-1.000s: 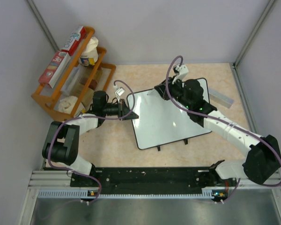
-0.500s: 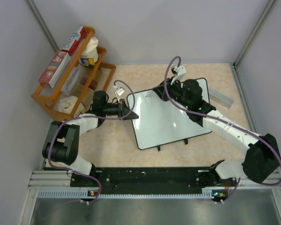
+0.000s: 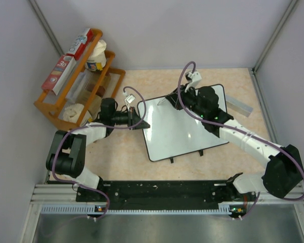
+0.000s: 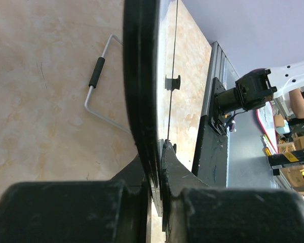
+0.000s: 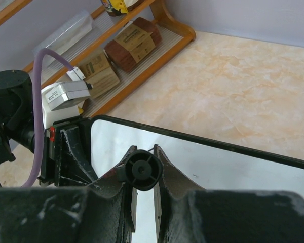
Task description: Write a sentence on the whiteboard
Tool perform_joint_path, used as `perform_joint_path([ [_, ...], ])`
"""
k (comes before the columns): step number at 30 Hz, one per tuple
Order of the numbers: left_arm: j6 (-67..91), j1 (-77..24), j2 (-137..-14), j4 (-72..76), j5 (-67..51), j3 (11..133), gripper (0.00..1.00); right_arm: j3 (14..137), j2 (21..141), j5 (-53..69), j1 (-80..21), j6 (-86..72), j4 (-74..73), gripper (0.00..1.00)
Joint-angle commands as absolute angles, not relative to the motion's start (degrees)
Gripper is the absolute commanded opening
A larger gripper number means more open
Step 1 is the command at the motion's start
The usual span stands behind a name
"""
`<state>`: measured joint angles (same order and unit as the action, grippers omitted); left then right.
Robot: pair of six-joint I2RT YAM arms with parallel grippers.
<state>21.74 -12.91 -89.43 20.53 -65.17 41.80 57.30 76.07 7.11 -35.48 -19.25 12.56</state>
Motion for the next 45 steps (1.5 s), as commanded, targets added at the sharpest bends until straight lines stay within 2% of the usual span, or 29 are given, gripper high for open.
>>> perform_joint_path([
  [1,7.73,-14.41,-92.02,17.14,-56.69,40.08,0.0,56.25,74.0,5.1,-36.12,-18.46,13.18,0.0],
  [28,7.65,-14.5,-92.72,16.52,-56.78,40.61,0.0,53.18,71.89,4.39,-36.21,-17.75,10.28,0.0],
  [45,7.12,-14.85,-92.9,15.82,-56.51,40.96,0.0,51.77,73.39,7.38,-36.21,-23.2,16.08,0.0],
])
